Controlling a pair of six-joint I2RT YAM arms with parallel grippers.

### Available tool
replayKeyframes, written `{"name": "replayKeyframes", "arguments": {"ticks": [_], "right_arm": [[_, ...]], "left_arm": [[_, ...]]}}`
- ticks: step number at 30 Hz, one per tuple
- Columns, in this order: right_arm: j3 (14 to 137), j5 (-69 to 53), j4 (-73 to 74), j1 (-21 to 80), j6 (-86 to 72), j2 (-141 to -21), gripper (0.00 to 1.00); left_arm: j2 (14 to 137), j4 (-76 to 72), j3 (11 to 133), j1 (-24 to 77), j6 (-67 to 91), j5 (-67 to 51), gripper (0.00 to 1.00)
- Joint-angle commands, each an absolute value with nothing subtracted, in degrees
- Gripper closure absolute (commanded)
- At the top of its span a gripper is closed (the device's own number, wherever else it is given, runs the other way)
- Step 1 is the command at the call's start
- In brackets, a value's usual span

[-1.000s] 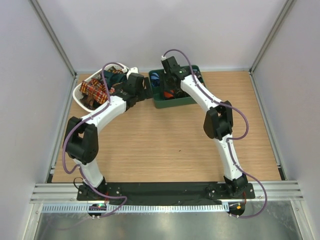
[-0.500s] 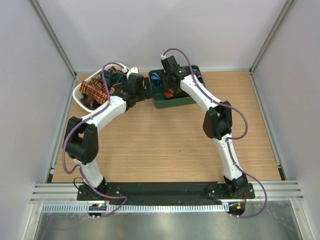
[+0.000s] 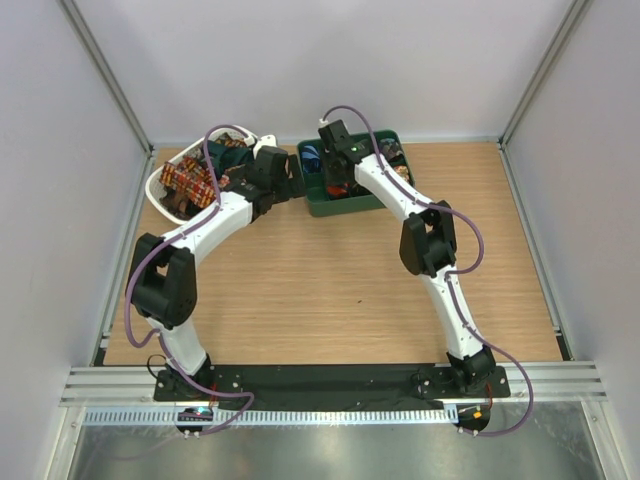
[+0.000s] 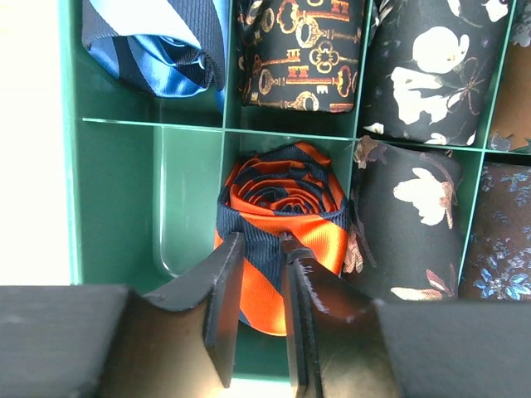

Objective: Roll the ties
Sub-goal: Place the rolled tie into the container

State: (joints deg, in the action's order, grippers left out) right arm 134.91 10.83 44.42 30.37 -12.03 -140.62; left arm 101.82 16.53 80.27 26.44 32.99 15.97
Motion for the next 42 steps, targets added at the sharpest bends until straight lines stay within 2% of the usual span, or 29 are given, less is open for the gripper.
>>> {"name": "replayKeyframes", "arguments": {"ticks": [1, 3, 5, 6, 8, 9, 11, 13, 14, 17, 23, 28, 31, 35, 42], "right_arm": [[136.5, 11.1, 42.8, 30.7, -11.0, -136.6, 0.66], [134.3, 10.5, 41.8, 30.8, -10.8, -132.7, 0.53], [128.3, 9.5, 39.1, 31.0, -10.5, -129.1, 0.46], [125.4, 9.2, 37.6, 31.3, -10.4, -126.6, 0.33], [118.5, 9.0, 34.1, 31.9, -10.4, -118.7, 0.18], [110.7, 8.8, 30.0, 32.1, -10.3, -115.9, 0.06], [103.0, 8.8, 26.4, 32.3, -10.8, -107.2, 0.00], [90.7, 8.5, 20.3, 32.3, -11.5, -101.0, 0.00], [82.7, 8.0, 16.9, 32.3, -11.6, -95.4, 0.00], [71.1, 8.5, 12.5, 32.3, -12.1, -86.6, 0.00], [40.6, 14.1, 1.8, 32.4, -14.6, -62.6, 0.00], [28.1, 19.2, 1.6, 32.3, -16.7, -44.4, 0.00], [23.2, 20.7, 2.5, 32.3, -18.6, -38.1, 0.00], [17.3, 19.3, -1.1, 32.3, -19.8, -34.0, 0.00], [16.7, 21.2, -0.8, 32.3, -21.0, -32.8, 0.00]], "left_arm": [[99.4, 14.6, 80.7, 26.1, 33.0, 15.6, 0.12], [98.8, 14.5, 80.4, 26.1, 33.1, 14.9, 0.13], [97.5, 14.5, 79.6, 26.2, 33.2, 14.0, 0.13], [96.8, 14.5, 79.2, 26.2, 33.4, 13.8, 0.13], [94.5, 14.6, 77.2, 26.1, 34.1, 13.5, 0.13], [93.6, 14.5, 76.2, 26.1, 34.2, 13.3, 0.13], [91.6, 14.2, 73.1, 26.2, 34.2, 13.0, 0.12], [87.6, 13.5, 70.0, 26.2, 34.3, 13.0, 0.07], [86.0, 11.8, 65.8, 26.1, 34.5, 12.7, 0.00], [78.9, 7.6, 57.9, 26.2, 35.2, 10.2, 0.00], [64.3, -6.8, 36.2, 26.8, 34.9, 5.6, 0.00], [53.9, -11.1, 21.4, 27.2, 32.3, 2.4, 0.00], [47.5, -10.8, 17.9, 27.2, 30.6, 2.6, 0.00], [40.3, -12.6, 12.4, 27.2, 28.7, 3.7, 0.00], [31.4, -13.4, 8.8, 27.2, 28.5, 1.8, 0.00]]}}
